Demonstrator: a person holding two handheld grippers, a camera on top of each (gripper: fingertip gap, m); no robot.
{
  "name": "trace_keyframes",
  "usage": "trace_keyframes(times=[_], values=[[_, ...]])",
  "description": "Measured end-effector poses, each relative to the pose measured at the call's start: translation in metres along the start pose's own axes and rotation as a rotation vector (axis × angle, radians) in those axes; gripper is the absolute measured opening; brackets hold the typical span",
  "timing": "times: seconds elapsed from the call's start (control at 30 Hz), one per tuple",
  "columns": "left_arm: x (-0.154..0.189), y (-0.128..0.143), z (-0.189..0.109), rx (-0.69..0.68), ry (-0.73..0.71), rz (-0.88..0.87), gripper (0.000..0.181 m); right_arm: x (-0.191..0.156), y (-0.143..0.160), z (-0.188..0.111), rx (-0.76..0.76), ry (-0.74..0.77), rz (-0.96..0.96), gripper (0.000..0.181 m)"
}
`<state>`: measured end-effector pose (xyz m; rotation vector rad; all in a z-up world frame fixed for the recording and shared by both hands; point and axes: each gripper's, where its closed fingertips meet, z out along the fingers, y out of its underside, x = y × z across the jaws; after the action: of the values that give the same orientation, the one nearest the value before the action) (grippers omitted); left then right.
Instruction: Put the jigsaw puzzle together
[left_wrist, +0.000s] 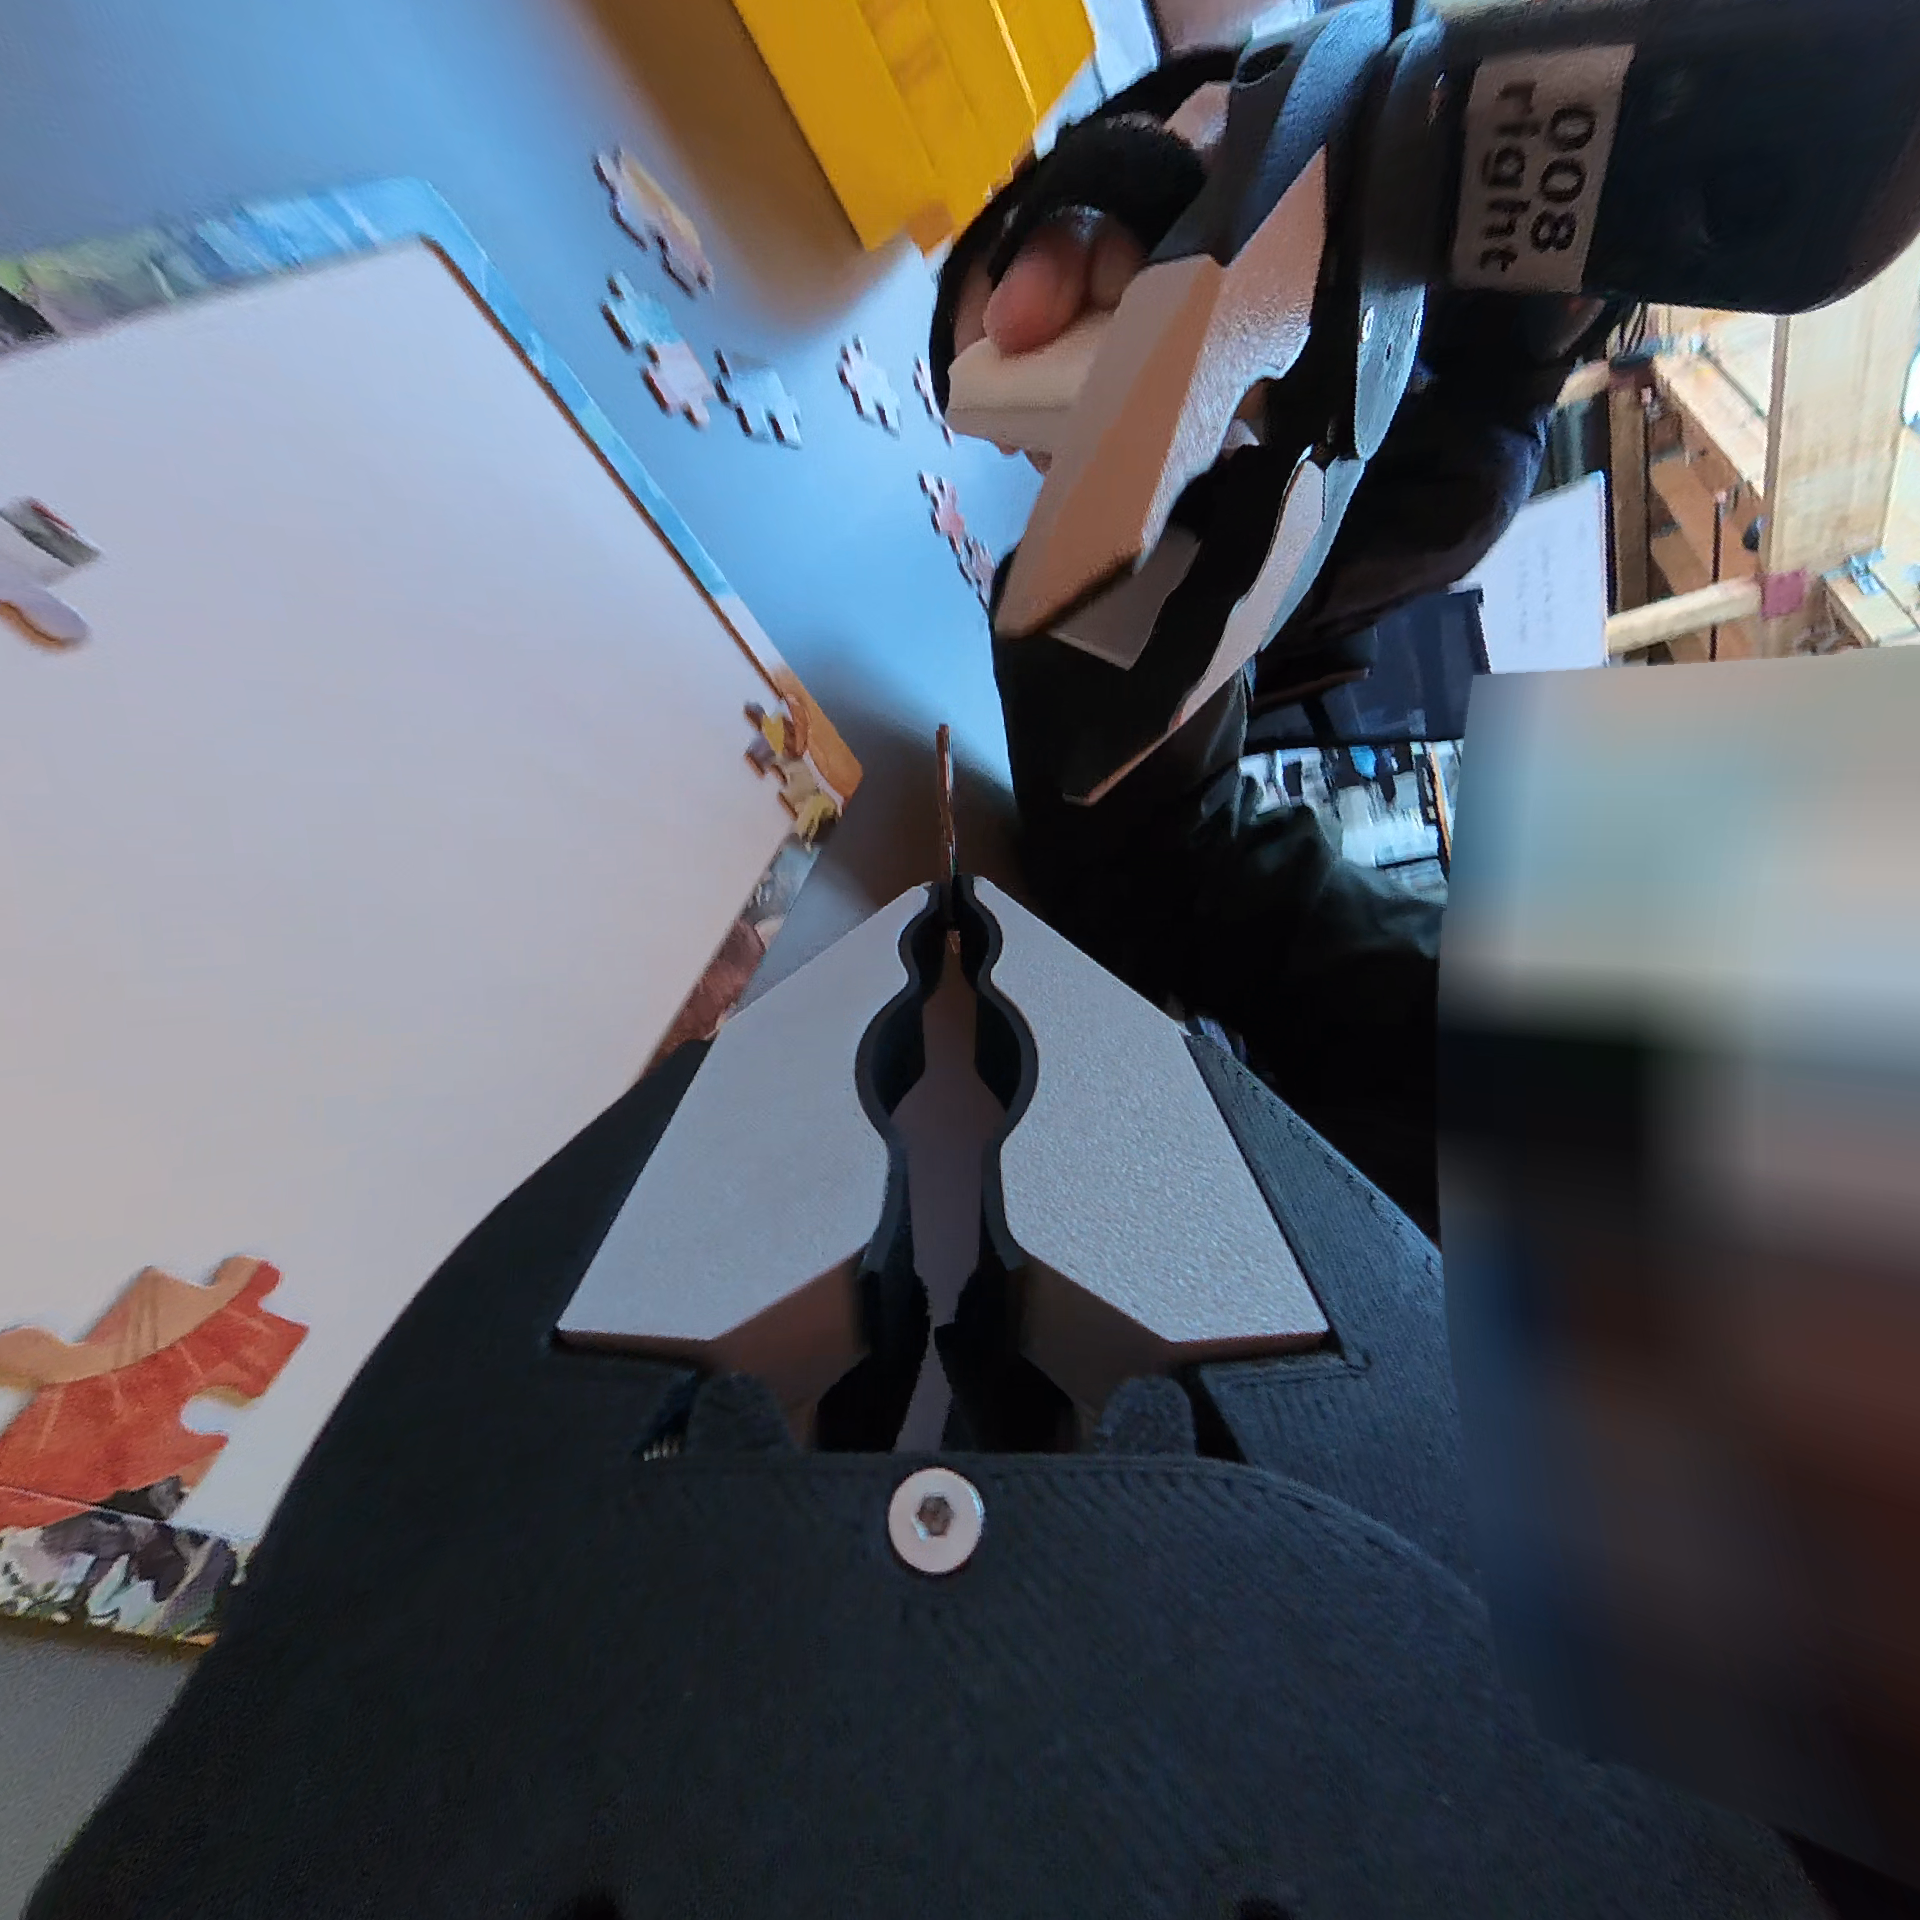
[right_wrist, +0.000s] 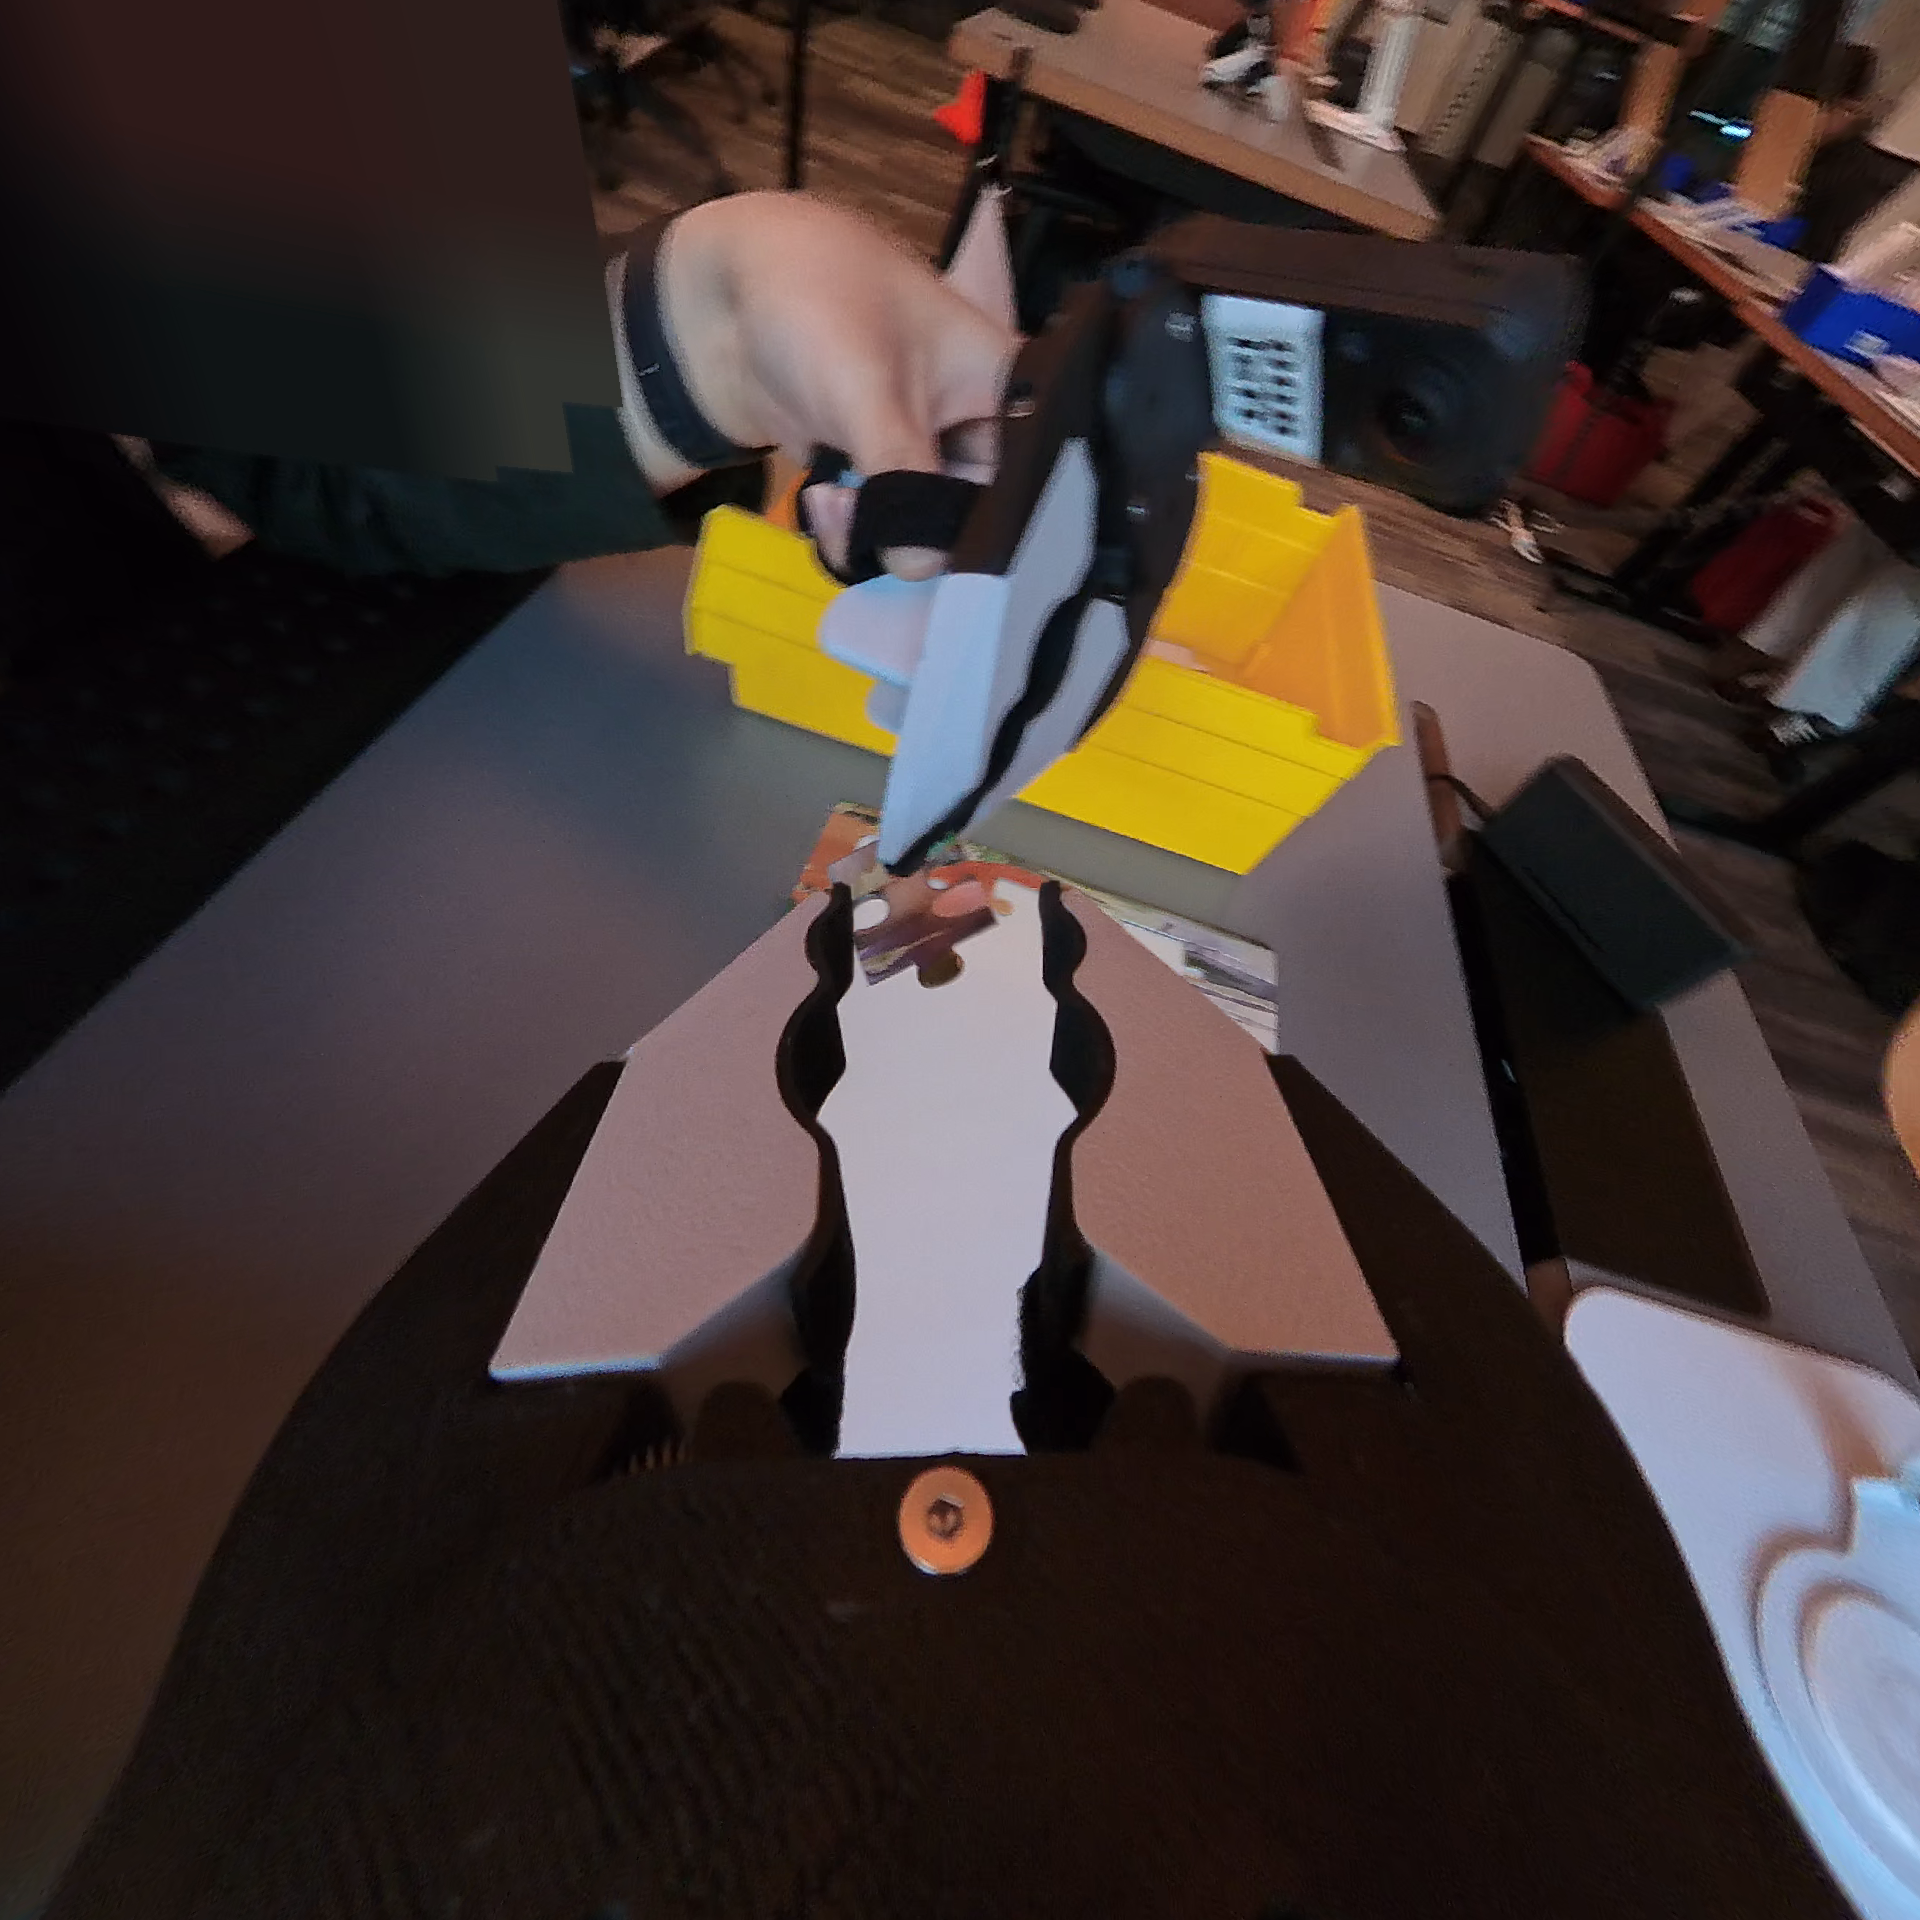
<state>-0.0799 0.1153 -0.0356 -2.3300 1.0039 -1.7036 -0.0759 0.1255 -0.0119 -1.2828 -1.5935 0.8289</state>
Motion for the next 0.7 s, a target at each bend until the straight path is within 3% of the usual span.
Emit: trace_keyframes(times=[0.2,0.27,0.33,0.43,0.5,0.6,0.7], values=[[-0.002,-0.015,-0.008,0.101,-0.010,0.012,0.000,0.017,0.016,0.010,-0.132,0.096,0.044,0.036],[-0.001,-0.028,-0.020,0.192,-0.015,0.023,0.000,0.034,0.012,0.008,-0.149,0.199,0.097,0.037],[-0.002,-0.041,-0.033,0.294,-0.027,0.041,0.000,0.051,0.006,0.005,-0.204,0.328,0.138,0.049],[0.001,-0.059,-0.054,0.444,-0.036,0.072,0.000,0.058,-0.022,0.012,-0.118,0.419,0.173,0.053],[0.005,-0.066,-0.063,0.511,-0.031,0.088,0.000,0.068,-0.032,0.017,-0.077,0.508,0.215,0.053],[0.007,-0.072,-0.067,0.570,-0.041,0.112,0.000,0.078,-0.025,0.022,-0.149,0.628,0.182,0.052],[0.010,-0.074,-0.068,0.595,-0.041,0.123,0.000,0.081,-0.026,0.021,-0.153,0.683,0.143,0.035]])
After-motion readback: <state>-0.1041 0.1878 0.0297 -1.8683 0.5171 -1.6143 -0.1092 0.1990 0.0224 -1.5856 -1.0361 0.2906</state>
